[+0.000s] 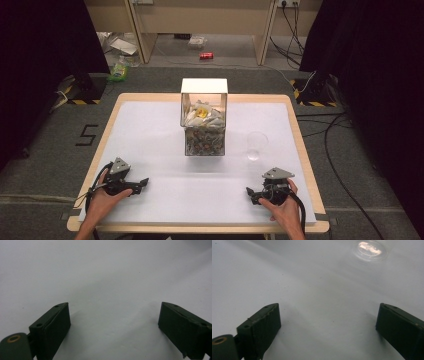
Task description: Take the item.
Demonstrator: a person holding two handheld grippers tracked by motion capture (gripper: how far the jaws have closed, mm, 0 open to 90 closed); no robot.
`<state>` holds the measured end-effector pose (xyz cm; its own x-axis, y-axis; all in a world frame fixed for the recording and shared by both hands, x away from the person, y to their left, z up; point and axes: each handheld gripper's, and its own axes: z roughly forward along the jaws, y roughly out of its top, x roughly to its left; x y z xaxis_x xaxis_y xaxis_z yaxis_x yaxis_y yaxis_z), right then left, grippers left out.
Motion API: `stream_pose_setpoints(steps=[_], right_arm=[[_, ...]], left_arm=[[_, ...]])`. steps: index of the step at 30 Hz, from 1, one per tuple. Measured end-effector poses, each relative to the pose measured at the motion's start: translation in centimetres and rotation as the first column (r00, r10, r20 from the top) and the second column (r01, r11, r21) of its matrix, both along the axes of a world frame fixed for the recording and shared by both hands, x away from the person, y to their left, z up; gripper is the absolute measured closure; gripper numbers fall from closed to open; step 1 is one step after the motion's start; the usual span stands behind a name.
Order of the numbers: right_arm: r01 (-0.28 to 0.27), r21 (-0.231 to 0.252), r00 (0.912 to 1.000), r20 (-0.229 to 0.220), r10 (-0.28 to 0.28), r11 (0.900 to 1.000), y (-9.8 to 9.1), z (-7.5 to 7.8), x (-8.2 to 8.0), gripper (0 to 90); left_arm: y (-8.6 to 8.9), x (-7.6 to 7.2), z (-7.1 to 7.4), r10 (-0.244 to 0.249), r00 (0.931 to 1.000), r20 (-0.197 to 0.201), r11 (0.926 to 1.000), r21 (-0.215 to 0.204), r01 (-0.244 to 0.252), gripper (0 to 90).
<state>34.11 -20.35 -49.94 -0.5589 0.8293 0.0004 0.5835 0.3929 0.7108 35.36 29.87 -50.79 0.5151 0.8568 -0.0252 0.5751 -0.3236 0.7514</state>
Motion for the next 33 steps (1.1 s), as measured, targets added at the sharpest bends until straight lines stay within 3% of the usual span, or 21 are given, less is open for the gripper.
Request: stream_pose_setpoints(steps=[4, 8, 16, 25, 33], right_arm=[[0.007, 0.014, 0.9997, 0.021, -0.008, 0.9999, -0.4, 0.2, 0.0, 16.8], [0.008, 0.034, 0.9996, 0.027, -0.009, 0.9994, -0.5, 0.4, -0.1, 16.5], [-0.013, 0.065, 0.9953, 0.097, 0.007, 0.9978, 0.2, 1.6, -0.4, 18.3], [-0.038, 0.110, 0.9831, 0.182, 0.018, 0.9932, 0.9, 4.1, -0.6, 23.0], [-0.079, 0.129, 0.9662, 0.254, 0.044, 0.9885, 1.9, 6.6, -0.6, 26.6]], left_arm=[[0.0, 0.0, 0.0, -0.001, 1.0000, 0.000, 1.0000, 0.001, 0.001, 9.8], [0.0, 0.0, 0.0, 0.000, 1.0000, 0.001, 1.0000, 0.000, 0.000, 9.8], [0.0, 0.0, 0.0, 0.000, 1.0000, 0.000, 1.0000, 0.000, 0.000, 9.8], [0.0, 0.0, 0.0, 0.000, 1.0000, 0.000, 1.0000, 0.001, 0.000, 9.8], [0.0, 0.0, 0.0, 0.000, 1.0000, 0.000, 1.0000, 0.000, 0.000, 9.8]])
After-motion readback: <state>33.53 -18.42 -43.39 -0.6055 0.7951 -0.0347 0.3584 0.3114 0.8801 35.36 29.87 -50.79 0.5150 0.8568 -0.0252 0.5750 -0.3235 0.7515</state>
